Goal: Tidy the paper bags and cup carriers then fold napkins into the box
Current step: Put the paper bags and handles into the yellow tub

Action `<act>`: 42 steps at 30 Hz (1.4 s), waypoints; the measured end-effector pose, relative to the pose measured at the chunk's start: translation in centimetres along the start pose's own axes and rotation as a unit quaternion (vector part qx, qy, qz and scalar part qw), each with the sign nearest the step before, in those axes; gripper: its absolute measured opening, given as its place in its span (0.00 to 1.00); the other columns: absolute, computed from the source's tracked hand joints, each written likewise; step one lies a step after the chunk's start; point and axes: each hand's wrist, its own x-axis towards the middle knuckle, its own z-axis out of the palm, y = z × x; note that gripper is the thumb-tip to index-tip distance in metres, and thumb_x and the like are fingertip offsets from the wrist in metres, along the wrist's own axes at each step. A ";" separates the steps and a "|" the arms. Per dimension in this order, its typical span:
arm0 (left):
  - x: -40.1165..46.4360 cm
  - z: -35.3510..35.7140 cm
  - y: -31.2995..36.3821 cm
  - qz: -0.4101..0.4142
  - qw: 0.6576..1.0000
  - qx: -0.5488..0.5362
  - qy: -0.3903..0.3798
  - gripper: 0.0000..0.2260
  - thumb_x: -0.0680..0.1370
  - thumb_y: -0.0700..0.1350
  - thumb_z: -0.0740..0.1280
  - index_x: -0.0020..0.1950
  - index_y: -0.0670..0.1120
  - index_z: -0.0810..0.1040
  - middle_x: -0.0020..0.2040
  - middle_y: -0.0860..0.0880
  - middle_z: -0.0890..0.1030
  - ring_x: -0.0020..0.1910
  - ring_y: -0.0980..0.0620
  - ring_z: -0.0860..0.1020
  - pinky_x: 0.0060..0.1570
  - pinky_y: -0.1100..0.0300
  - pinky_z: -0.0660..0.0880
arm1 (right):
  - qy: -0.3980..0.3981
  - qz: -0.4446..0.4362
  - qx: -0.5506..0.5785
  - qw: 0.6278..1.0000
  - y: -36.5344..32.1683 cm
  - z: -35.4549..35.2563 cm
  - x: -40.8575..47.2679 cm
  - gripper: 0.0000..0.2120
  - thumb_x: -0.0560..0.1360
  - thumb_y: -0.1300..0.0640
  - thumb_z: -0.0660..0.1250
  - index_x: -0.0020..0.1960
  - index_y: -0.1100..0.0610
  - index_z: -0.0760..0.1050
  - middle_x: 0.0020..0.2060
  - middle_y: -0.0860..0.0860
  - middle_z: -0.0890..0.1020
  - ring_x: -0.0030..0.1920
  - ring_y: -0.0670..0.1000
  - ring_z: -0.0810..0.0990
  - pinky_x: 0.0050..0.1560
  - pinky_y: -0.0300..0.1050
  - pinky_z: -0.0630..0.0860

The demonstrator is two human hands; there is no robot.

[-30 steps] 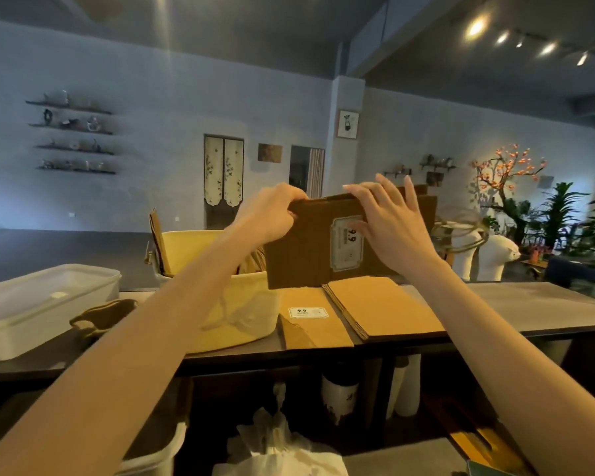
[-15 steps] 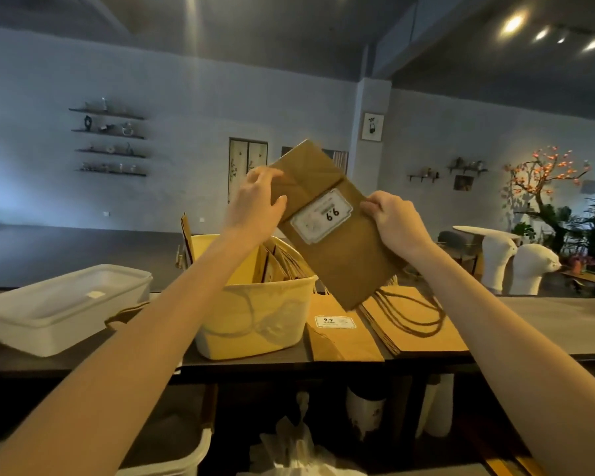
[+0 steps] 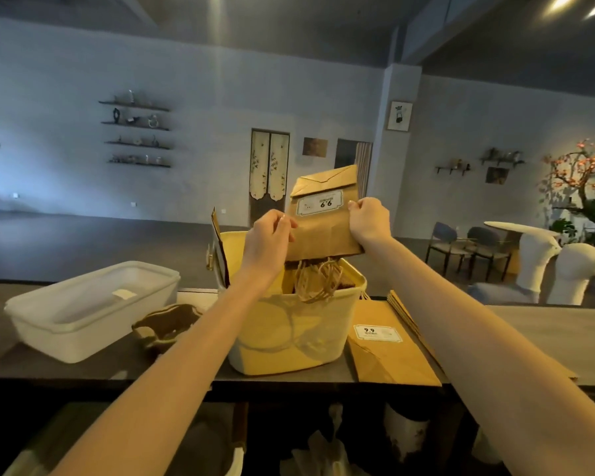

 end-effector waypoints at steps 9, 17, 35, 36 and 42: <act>0.6 -0.1 -1.3 -0.184 0.969 -0.157 -0.057 0.12 0.82 0.44 0.53 0.51 0.44 0.75 0.38 0.49 0.76 0.36 0.56 0.71 0.35 0.67 0.69 | -0.018 -0.185 -0.351 0.918 0.2 6.5 -0.7 0.11 0.81 0.56 0.58 0.57 0.61 0.74 0.47 0.55 0.80 0.44 0.54 0.80 0.39 0.42 0.71; 0.4 -0.6 -1.6 -0.199 0.967 -0.155 -0.037 0.10 0.82 0.44 0.54 0.50 0.45 0.74 0.38 0.50 0.75 0.37 0.55 0.71 0.35 0.67 0.69 | -0.193 -0.161 -0.409 0.877 1.3 8.2 -1.7 0.12 0.78 0.55 0.65 0.61 0.55 0.73 0.45 0.51 0.74 0.44 0.50 0.77 0.51 0.42 0.77; 0.4 -0.6 -1.7 -0.238 0.959 -0.145 -0.058 0.09 0.82 0.44 0.55 0.52 0.45 0.74 0.41 0.49 0.75 0.42 0.53 0.72 0.40 0.64 0.70 | -0.246 -0.126 -0.367 0.888 2.4 8.5 -0.8 0.11 0.80 0.56 0.60 0.60 0.58 0.73 0.49 0.52 0.77 0.48 0.50 0.77 0.52 0.42 0.75; 0.4 -0.6 -1.7 -0.237 0.959 -0.145 -0.058 0.09 0.82 0.44 0.55 0.52 0.45 0.74 0.41 0.49 0.75 0.42 0.53 0.73 0.39 0.64 0.70 | -0.225 -0.125 -0.353 0.900 2.3 8.3 -0.7 0.10 0.80 0.57 0.60 0.59 0.58 0.74 0.47 0.52 0.76 0.44 0.49 0.76 0.49 0.40 0.75; 0.4 -0.7 -1.8 -0.238 0.958 -0.148 -0.056 0.09 0.82 0.44 0.55 0.53 0.45 0.74 0.40 0.49 0.75 0.40 0.54 0.73 0.38 0.65 0.70 | -0.192 -0.131 -0.319 0.919 2.3 7.5 -0.2 0.09 0.80 0.59 0.61 0.56 0.61 0.75 0.42 0.54 0.75 0.41 0.51 0.76 0.46 0.42 0.76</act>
